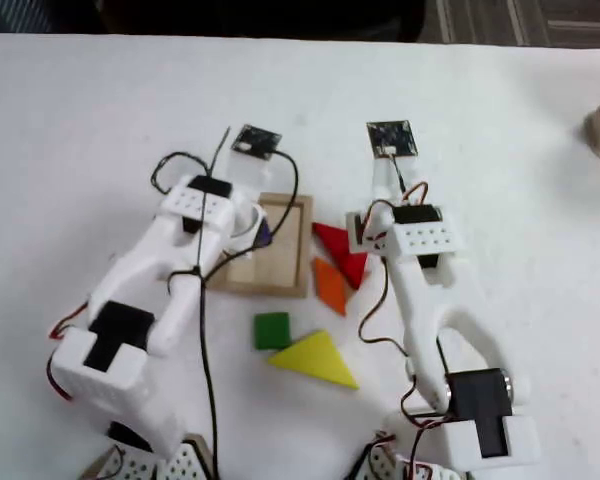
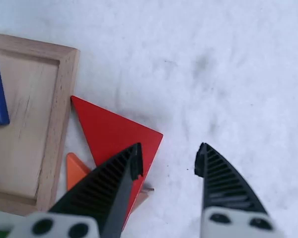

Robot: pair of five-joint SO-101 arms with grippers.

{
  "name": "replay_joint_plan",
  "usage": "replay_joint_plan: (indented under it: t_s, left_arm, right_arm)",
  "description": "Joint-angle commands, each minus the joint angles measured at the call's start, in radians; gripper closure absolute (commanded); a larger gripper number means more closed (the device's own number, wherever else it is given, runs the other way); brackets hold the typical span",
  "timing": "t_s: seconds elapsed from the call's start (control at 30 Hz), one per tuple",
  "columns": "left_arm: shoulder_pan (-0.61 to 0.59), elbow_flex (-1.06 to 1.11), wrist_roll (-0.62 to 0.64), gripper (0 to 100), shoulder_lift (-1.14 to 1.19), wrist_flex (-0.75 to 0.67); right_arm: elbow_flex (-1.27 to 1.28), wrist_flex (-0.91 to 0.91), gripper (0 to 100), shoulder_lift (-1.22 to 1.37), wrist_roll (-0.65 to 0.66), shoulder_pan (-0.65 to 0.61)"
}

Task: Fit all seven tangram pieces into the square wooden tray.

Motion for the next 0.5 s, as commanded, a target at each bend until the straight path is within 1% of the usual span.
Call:
replay_joint_plan:
  t_s: [0.0,0.13,0.27,0.37,0.47]
  left_arm:
    - [0.061,0.000,-0.011,98,-0.022,-0.017]
    - [0.130,0.038,-0.008,98,-0.022,-0.026]
    - [0.170,0.035,-0.008,98,-0.022,-0.026]
    - [0.209,0.035,-0.008,98,-0.028,-0.068]
    - [0.208,0.035,-0.008,98,-0.035,-0.091]
  right_arm:
    - [-0.021,-0.019,82.3,-0.015,0.011,0.004]
    - [-0.021,-0.019,82.3,-0.018,0.011,0.004]
    - [-0.021,-0.019,82.3,-0.019,0.011,0.004]
    - [-0.021,-0.019,82.3,-0.019,0.011,0.004]
    - [-0.021,-0.019,82.3,-0.019,0.011,0.004]
